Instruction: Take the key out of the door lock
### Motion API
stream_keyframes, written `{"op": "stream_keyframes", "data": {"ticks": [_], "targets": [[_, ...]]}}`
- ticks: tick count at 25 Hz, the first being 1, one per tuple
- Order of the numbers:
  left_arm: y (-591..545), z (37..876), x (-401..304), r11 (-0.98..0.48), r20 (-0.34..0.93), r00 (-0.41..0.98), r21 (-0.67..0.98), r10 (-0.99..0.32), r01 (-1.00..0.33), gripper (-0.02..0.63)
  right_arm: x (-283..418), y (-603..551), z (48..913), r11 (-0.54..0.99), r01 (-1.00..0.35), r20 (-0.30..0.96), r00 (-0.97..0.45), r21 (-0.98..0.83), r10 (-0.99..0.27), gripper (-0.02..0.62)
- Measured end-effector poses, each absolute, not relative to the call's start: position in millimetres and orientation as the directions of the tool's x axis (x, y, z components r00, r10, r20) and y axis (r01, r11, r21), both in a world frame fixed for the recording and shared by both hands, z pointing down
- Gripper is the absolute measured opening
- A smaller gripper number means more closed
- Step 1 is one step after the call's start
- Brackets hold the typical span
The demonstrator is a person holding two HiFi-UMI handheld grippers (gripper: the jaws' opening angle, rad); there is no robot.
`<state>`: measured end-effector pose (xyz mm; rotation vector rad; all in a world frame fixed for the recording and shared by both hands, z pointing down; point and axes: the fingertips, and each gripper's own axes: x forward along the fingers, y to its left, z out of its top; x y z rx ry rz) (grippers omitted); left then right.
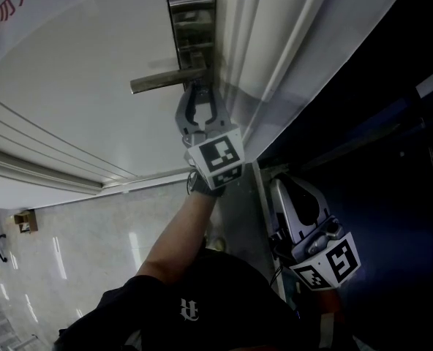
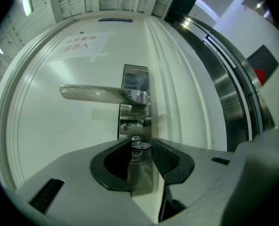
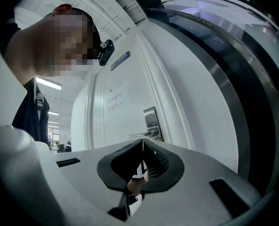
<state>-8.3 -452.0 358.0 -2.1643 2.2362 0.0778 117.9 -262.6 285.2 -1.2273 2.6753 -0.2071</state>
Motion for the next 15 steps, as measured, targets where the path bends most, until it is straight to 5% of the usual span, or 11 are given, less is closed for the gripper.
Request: {"op": "stream_keyframes", "data": {"ticks": [15], "targets": [[-414, 357, 0, -0.020, -0.043, 0.020, 0.011, -0.999, -1.000, 0.117, 115, -238, 284, 0.667, -0.720, -0.121, -0.657, -0.194, -0.744, 0.017]]}}
